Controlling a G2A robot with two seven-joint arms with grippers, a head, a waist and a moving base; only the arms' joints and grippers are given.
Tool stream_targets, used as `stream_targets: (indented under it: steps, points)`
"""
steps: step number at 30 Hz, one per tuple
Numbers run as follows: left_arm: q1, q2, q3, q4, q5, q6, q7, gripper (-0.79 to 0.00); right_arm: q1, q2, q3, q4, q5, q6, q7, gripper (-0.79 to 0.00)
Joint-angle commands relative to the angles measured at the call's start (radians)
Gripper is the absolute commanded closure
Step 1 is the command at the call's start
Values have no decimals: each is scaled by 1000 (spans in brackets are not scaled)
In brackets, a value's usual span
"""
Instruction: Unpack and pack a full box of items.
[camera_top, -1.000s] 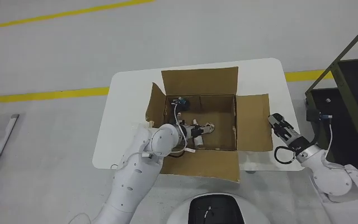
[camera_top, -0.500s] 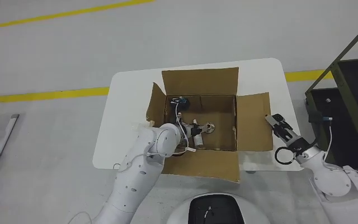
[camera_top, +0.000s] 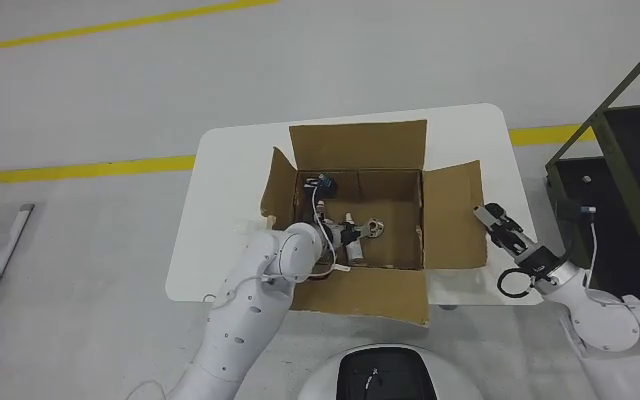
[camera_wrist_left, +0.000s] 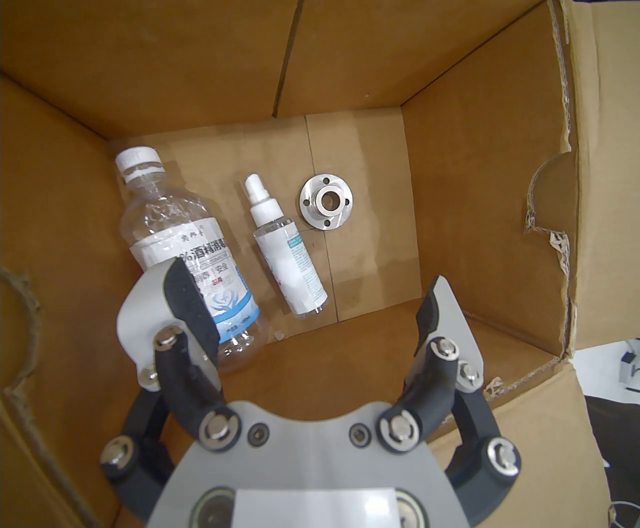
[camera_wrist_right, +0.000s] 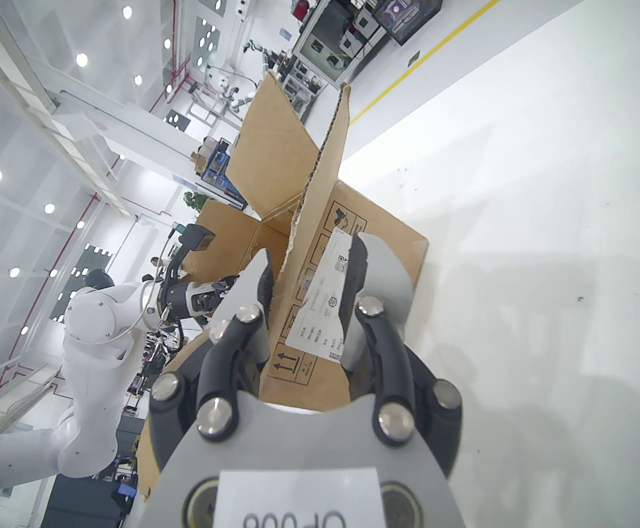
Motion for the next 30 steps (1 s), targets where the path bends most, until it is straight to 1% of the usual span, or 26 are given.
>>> stream_targets:
  steps: [1, 5, 8, 10, 12, 15, 23, 30]
  points:
    - [-11, 1, 13, 11, 67, -2, -22, -785, -9, 1, 2, -16, -8, -10, 11, 0]
    - [-30, -1, 25, 35, 121, 7, -46, -785, -21, 3, 5, -32, -11, -7, 17, 0]
    - [-49, -1, 44, 60, 196, 6, -70, -785, -22, 4, 4, -32, -14, -2, 17, 0]
    - [-62, -1, 65, 77, 265, 3, -92, -785, -22, 4, 4, -32, -15, 0, 15, 0]
    - [-71, -5, 72, 94, 275, 16, -109, -785, -22, 4, 4, -31, -16, 2, 11, 0]
    - [-86, -10, 106, 131, 350, 3, -112, -785, -22, 4, 2, -33, -19, 5, 8, 0]
    - [-93, -31, 115, 210, 310, 16, -73, -785, -23, 5, 4, -41, -24, 14, 1, 0]
    - [-104, -43, 120, 247, 314, 13, -63, -785, -24, 7, 5, -43, -34, 17, 1, 0]
